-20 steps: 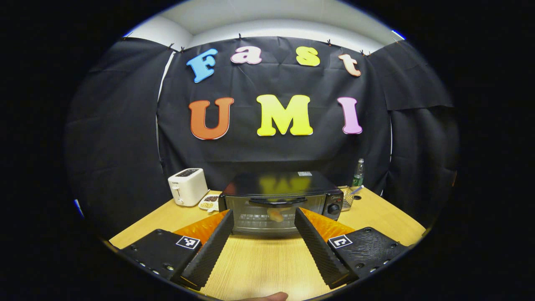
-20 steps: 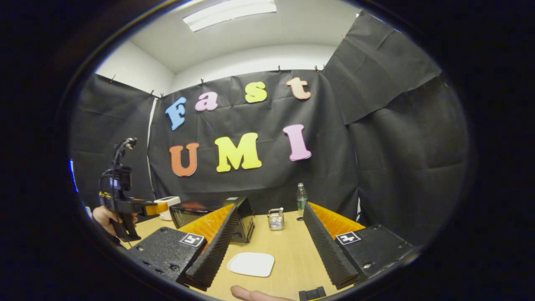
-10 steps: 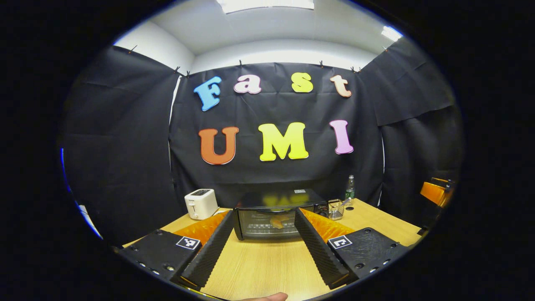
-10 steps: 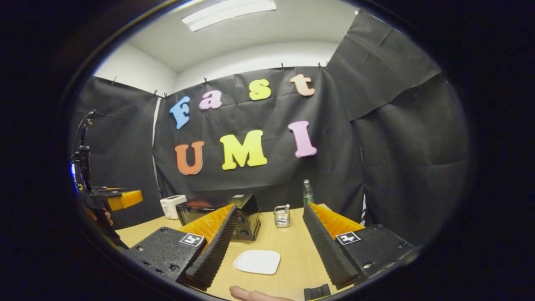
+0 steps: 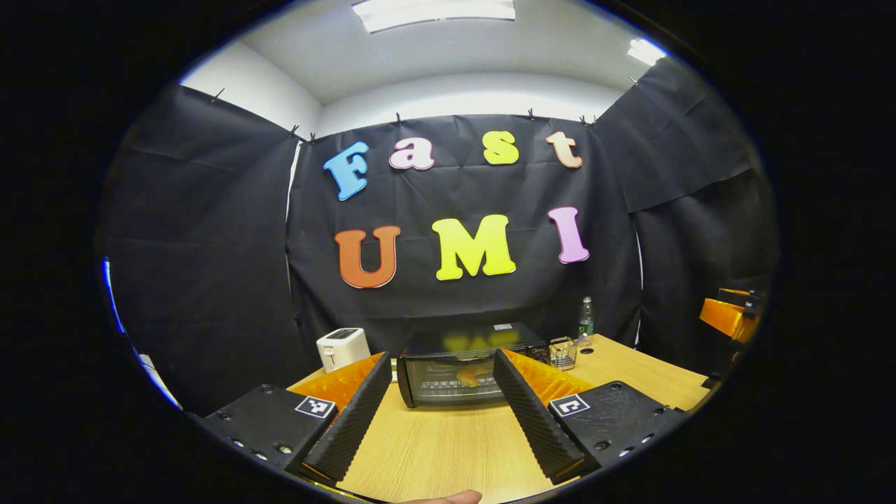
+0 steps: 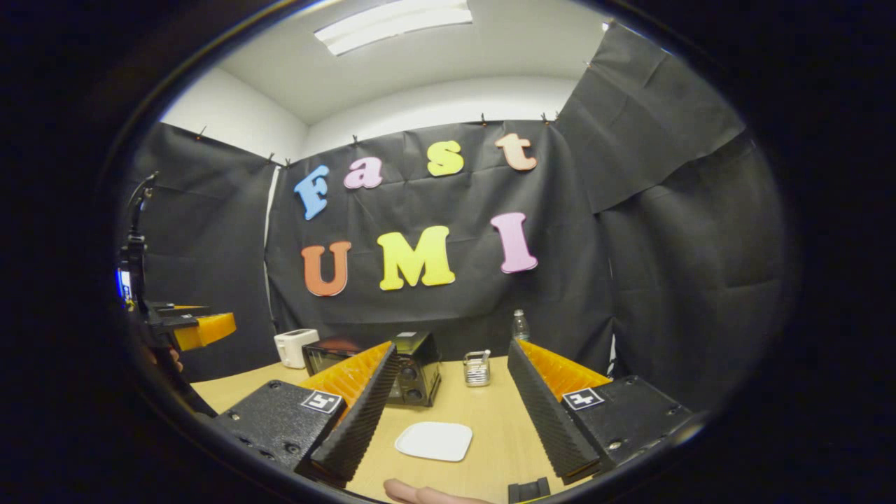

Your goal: Open the electric oven with the left hand, put the food in, and close the electric oven.

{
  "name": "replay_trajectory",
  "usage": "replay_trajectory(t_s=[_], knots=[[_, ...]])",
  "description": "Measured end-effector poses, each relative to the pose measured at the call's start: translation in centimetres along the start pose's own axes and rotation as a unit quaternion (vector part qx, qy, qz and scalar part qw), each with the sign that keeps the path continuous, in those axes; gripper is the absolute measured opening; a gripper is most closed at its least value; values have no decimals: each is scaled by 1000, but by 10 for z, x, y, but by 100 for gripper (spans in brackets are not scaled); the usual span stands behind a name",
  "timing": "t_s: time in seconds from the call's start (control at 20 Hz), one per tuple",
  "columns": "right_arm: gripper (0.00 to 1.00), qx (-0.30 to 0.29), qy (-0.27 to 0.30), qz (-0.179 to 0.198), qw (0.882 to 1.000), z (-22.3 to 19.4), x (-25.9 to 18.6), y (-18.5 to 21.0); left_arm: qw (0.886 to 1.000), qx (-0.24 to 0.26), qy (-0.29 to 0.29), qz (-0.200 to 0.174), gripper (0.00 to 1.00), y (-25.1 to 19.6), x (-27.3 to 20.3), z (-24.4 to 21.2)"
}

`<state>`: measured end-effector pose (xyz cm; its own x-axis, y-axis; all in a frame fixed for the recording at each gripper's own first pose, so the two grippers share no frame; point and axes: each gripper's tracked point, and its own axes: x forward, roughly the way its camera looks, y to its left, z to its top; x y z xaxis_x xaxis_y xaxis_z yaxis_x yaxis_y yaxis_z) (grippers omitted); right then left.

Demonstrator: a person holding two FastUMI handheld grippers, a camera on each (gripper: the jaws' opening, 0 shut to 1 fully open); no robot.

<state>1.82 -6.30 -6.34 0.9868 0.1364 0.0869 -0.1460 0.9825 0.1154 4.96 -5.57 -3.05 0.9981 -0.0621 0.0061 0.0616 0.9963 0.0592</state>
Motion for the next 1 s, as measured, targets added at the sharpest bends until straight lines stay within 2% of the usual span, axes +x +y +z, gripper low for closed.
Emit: replay_trajectory(t_s=[0.55, 1.0], knots=[[95, -10, 12, -14, 1000, -2, 1, -7, 1000, 2, -9, -17, 95, -18, -6, 1], [95, -7, 14, -7, 1000, -5, 2, 5, 1000, 2, 2, -3, 95, -7, -5, -14]])
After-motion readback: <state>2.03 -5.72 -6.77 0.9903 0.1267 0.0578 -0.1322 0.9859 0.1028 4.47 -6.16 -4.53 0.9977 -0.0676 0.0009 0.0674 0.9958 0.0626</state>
